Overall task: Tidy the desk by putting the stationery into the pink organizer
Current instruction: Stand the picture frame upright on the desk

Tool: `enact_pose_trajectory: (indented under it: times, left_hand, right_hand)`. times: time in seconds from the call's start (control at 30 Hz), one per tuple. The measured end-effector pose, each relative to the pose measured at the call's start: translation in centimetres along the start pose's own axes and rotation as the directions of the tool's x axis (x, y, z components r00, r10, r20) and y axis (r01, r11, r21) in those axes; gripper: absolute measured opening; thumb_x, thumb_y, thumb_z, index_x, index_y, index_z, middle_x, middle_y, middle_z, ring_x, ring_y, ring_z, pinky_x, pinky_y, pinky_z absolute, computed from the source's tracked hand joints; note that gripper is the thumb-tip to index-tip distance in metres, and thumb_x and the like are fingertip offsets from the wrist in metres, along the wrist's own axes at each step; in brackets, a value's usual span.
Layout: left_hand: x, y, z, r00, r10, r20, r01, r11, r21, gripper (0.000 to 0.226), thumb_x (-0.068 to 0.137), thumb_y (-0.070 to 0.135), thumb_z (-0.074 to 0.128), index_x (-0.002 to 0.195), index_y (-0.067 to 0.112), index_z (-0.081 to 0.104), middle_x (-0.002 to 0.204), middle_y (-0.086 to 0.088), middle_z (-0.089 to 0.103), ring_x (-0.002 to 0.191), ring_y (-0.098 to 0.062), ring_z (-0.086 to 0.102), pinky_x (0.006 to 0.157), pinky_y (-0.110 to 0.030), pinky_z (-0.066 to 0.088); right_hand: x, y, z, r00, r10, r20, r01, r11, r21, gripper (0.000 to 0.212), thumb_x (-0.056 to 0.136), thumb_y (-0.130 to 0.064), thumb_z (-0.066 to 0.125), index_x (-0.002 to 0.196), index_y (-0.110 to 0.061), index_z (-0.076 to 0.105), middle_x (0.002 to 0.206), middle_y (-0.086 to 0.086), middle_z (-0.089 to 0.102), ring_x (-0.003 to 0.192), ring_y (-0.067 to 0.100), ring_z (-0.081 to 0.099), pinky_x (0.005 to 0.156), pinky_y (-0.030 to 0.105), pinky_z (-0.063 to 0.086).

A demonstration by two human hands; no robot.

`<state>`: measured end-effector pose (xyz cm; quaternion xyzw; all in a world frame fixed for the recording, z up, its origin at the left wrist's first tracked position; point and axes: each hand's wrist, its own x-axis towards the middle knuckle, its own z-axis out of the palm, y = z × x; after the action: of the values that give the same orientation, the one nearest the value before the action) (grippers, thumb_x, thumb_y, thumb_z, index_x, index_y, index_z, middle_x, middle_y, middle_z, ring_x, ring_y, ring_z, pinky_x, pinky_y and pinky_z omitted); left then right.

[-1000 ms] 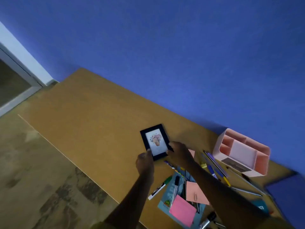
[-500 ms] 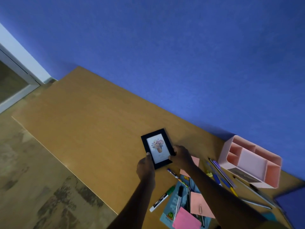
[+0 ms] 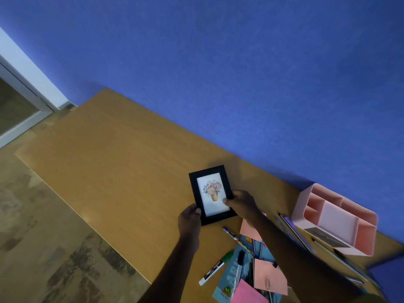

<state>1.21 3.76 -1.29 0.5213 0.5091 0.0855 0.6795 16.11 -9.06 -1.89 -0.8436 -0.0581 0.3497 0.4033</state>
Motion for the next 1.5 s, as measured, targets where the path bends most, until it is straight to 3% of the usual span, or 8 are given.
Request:
enact_pose_trajectory:
  times: [0.2,0.33,0.5,0.67,0.9,1.13,1.33,1.5]
  left_hand:
    - [0.5,1.3,0.4,0.995,0.087,0.054,-0.084,0.995,-0.058,0.036,0.101,-0.006,0.055,0.098,0.022,0.078,0.084,0.01,0.08,0.074,-0.008,0.068,0.063,-0.022,0.054]
    - [1.2,2.1,0.5,0.984,0.152,0.088,-0.147,0.987,-0.063,0.038,0.101,-0.008,0.054,0.107,0.021,0.078,0.097,0.006,0.083,0.087,-0.008,0.075,0.073,-0.023,0.059]
    - [2.8,2.7,0.7,0.978,0.194,0.082,-0.19,0.98,-0.06,0.036,0.101,-0.008,0.054,0.112,0.018,0.078,0.104,0.002,0.082,0.095,-0.012,0.074,0.081,-0.027,0.059]
    - [4.8,3.6,0.8,0.966,0.256,0.031,-0.256,0.967,-0.011,0.04,0.098,-0.011,0.052,0.115,0.016,0.077,0.106,0.001,0.081,0.092,-0.007,0.071,0.078,-0.021,0.056]
    - [9.0,4.5,0.3,0.95,0.314,0.005,-0.313,0.947,0.066,0.044,0.096,-0.01,0.053,0.121,0.018,0.076,0.113,0.003,0.08,0.104,-0.013,0.072,0.09,-0.032,0.056]
    - [12.1,5.5,0.1,0.932,0.361,-0.025,-0.357,0.93,0.089,0.045,0.094,-0.012,0.052,0.119,0.015,0.077,0.112,0.001,0.08,0.099,-0.011,0.069,0.083,-0.025,0.052]
    - [14.1,6.3,-0.7,0.914,0.405,0.013,-0.402,0.902,0.156,0.042,0.096,-0.012,0.054,0.124,0.009,0.076,0.115,-0.001,0.078,0.098,-0.006,0.067,0.073,-0.002,0.048]
    - [15.6,5.9,-1.0,0.922,0.387,0.02,-0.385,0.909,0.159,0.041,0.097,-0.01,0.056,0.125,0.012,0.076,0.117,0.001,0.079,0.105,-0.011,0.071,0.081,-0.009,0.051]
  right_hand:
    - [0.7,-2.3,-0.7,0.999,-0.04,0.001,0.04,0.988,0.146,0.028,0.086,-0.025,0.08,0.114,-0.023,0.078,0.106,-0.01,0.08,0.103,0.013,0.075,0.094,0.043,0.063]
    - [1.1,-3.9,-1.7,0.997,-0.078,0.03,0.067,0.963,0.261,0.032,0.084,-0.017,0.086,0.114,-0.022,0.077,0.109,-0.008,0.082,0.106,0.015,0.077,0.096,0.043,0.063]
    - [1.4,-6.3,-2.9,0.986,-0.157,0.053,0.127,0.921,0.367,0.034,0.086,-0.002,0.083,0.118,-0.013,0.077,0.112,-0.004,0.082,0.108,0.018,0.078,0.088,0.03,0.061]
    - [2.1,-8.3,-3.3,0.978,-0.177,0.109,0.128,0.926,0.355,0.038,0.084,0.002,0.084,0.118,-0.013,0.075,0.112,-0.002,0.082,0.105,0.019,0.079,0.084,0.031,0.063]
    - [4.5,-10.1,-2.8,0.975,-0.178,0.13,0.13,0.94,0.316,0.046,0.078,0.013,0.076,0.115,-0.013,0.074,0.108,-0.001,0.082,0.106,0.021,0.077,0.09,0.035,0.061]
    - [7.6,-11.1,-1.4,0.967,-0.208,0.146,0.151,0.934,0.325,0.056,0.073,0.017,0.07,0.119,-0.016,0.072,0.114,0.003,0.081,0.111,0.026,0.075,0.097,0.047,0.062]
    - [9.2,-11.5,-1.1,0.968,-0.191,0.165,0.138,0.947,0.289,0.057,0.073,0.014,0.074,0.118,-0.021,0.071,0.113,0.0,0.081,0.113,0.023,0.074,0.099,0.045,0.061]
    - [10.2,-11.6,-0.9,0.967,-0.179,0.183,0.118,0.947,0.3,0.065,0.07,0.012,0.074,0.127,-0.02,0.071,0.116,0.0,0.081,0.115,0.023,0.073,0.103,0.048,0.059]
